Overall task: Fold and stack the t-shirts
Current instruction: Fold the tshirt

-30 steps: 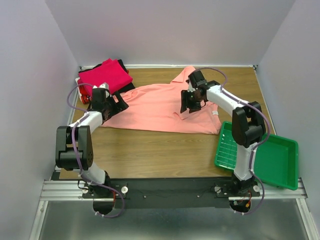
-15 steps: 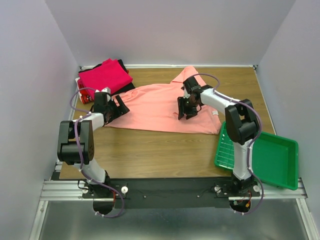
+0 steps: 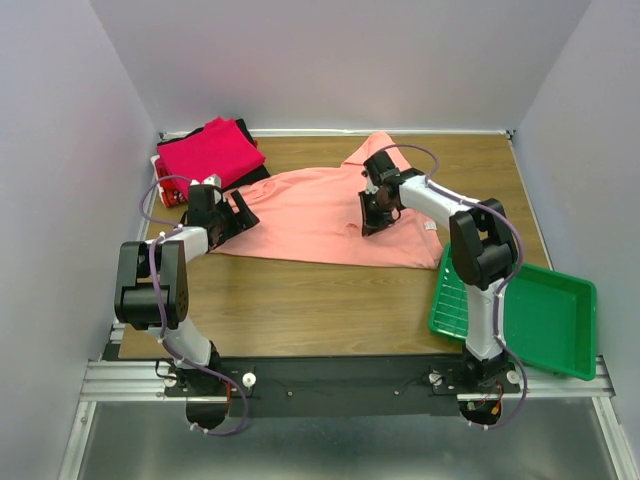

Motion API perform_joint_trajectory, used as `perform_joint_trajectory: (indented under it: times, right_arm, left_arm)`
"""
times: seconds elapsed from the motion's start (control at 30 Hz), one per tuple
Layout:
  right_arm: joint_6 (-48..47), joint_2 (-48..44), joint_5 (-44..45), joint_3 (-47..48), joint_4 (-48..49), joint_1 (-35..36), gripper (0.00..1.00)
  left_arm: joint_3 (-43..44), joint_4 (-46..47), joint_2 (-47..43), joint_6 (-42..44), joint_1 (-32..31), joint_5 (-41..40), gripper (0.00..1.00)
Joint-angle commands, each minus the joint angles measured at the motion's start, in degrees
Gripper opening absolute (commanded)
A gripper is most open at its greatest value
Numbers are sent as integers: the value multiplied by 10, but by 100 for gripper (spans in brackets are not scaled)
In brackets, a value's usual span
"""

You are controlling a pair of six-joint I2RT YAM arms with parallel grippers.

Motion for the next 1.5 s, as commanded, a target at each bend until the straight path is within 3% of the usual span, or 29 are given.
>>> perform_joint_trajectory:
  times: [0.0, 0.3, 0.6, 0.8, 0.93, 1.03, 1.27, 1.47]
  right_arm:
    - [-4, 17, 22, 51, -5, 4, 23]
    - [-36, 78, 34, 128, -21, 6, 20]
    - [-54, 135, 53, 233, -36, 6, 24]
    - [-50, 154, 64, 273, -39, 7, 39]
    - [-41, 151, 70, 295, -43, 6, 75]
    - [-33, 126, 76, 295, -42, 6, 85]
    - [-15, 47, 76, 207, -38, 5, 90]
    - [6, -3, 100, 63, -4, 6, 90]
  left_arm:
    - [-19, -21, 6, 9, -3, 10, 90]
    - [-20, -28, 6, 10, -3, 11, 90]
    - [-19, -38, 6, 13, -3, 13, 89]
    - [-17, -44, 7, 15, -3, 15, 89]
    - [-18, -46, 6, 18, -4, 19, 89]
    - [-16, -44, -4, 23, -6, 17, 89]
    - [-19, -51, 5, 21, -6, 8, 89]
    - [-29, -67, -6, 8, -6, 7, 88]
